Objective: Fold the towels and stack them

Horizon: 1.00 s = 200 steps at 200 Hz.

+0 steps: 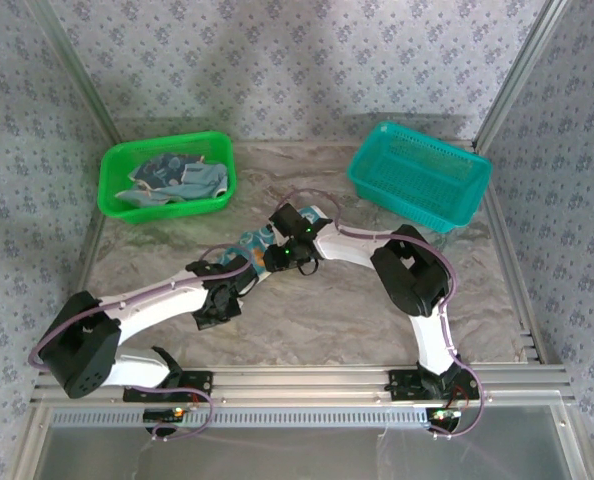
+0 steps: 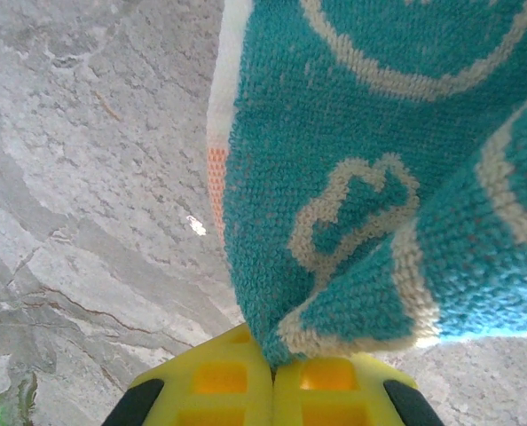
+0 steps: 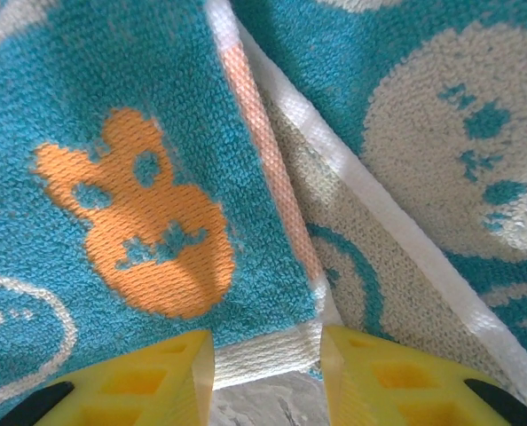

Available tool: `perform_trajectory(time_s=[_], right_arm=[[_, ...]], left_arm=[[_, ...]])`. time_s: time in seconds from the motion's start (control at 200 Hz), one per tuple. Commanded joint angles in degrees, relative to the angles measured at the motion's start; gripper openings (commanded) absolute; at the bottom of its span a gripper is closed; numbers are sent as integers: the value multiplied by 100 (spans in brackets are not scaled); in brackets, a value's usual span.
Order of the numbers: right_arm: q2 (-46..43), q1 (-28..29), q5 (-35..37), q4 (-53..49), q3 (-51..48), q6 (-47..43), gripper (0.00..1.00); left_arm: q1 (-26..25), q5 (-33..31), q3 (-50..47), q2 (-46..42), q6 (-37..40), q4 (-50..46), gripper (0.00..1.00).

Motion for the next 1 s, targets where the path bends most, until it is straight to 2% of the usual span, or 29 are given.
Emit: perform_trajectory(time_s=[0.0,0.62,0.675,0.874,0.994], right_arm=[[21,35,285,-345,177,-204,39],[452,146,318,-314,342,-347,39],[444,170,353,-311,326,-362,35],[147,160,472,-389,244,-348,8],[-236,110,561,-443,187,-274,3]], left_arm=[[36,14,-91,-97,24,-35,0],[48,44,-242,-255,-30,10,0],[46,45,-245,-249,-31,10,0],[45,-1,-159,-289,0,-69,0],[43,-107,99,-357,68,-331,0]])
